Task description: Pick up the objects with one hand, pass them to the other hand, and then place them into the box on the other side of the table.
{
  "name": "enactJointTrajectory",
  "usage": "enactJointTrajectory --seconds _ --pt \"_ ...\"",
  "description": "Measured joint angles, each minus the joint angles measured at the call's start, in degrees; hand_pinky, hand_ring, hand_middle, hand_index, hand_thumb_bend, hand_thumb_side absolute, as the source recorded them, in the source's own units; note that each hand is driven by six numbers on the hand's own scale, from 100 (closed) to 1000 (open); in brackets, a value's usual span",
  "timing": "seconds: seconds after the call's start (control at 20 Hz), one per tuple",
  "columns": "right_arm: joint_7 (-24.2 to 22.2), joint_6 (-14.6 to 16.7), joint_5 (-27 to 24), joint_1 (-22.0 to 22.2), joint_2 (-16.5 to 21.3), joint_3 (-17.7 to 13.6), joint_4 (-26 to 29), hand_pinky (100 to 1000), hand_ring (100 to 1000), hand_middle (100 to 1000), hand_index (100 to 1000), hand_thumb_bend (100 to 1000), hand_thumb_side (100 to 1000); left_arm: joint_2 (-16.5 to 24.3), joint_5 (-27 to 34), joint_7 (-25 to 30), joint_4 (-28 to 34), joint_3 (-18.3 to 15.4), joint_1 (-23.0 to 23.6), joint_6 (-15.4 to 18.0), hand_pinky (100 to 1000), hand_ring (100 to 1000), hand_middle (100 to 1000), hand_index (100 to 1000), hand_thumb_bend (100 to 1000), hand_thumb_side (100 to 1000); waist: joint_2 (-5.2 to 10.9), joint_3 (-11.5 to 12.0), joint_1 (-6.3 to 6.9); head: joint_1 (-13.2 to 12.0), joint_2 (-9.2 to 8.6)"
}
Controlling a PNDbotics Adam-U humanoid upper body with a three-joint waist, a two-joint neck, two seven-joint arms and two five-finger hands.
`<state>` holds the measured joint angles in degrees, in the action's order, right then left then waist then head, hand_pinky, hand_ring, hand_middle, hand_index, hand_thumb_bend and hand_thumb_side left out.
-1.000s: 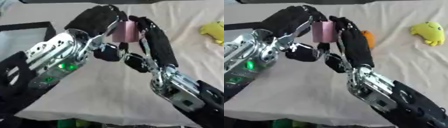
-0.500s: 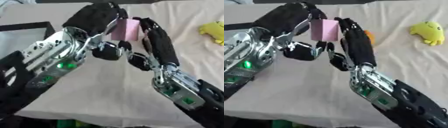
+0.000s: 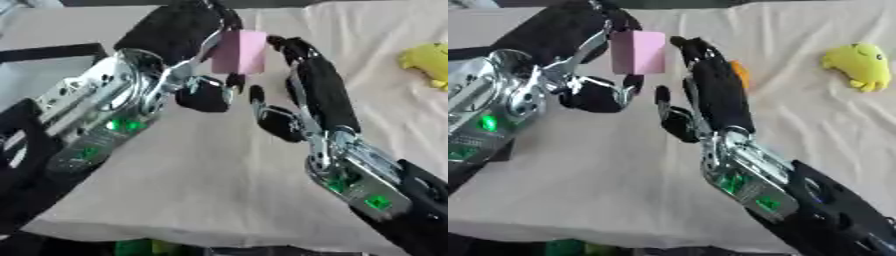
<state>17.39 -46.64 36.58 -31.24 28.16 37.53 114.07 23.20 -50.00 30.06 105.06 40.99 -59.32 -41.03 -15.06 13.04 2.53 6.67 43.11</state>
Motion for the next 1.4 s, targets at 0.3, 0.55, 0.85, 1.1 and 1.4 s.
enactJointTrajectory --seconds 0.3,0.55,0.85,1.1,1.4 --pt "0.1 0.1 -1.1 0.0 0.0 0.2 0.0 482 845 774 880 100 100 2.3 1.4 -0.4 -1.5 -4.3 0.9 -0.4 775 711 457 402 100 246 0.0 -0.1 -0.09 -0.5 0.0" --pt "1.6 1.6 -4.4 0.0 0.0 0.2 0.0 470 842 777 877 100 100 5.5 2.9 -1.1 -2.6 -7.7 1.6 -1.1 782 717 463 407 100 247 0.0 -0.2 -0.17 -1.8 -0.23" --pt "5.8 5.8 -8.5 0.1 0.0 0.1 0.0 460 837 788 876 100 100 9.5 4.7 -1.7 -4.3 -9.7 3.2 -1.7 783 717 463 409 100 247 -0.26 -0.9 -1.03 -4.7 -2.36" --pt "8.7 8.7 -10.2 0.2 0.4 -1.0 0.0 453 829 774 830 100 100 12.7 5.5 -2.9 -7.3 -11.1 5.0 -2.9 785 718 464 411 100 249 -1.07 -1.7 -1.58 -6.9 -4.69" --pt "11.8 11.8 -11.3 0.0 0.5 -3.1 0.0 442 819 753 827 100 100 15.9 8.6 -5.1 -10.0 -13.5 8.7 -5.1 785 717 463 411 100 250 -1.94 -2.1 -1.93 -9.0 -5.97"
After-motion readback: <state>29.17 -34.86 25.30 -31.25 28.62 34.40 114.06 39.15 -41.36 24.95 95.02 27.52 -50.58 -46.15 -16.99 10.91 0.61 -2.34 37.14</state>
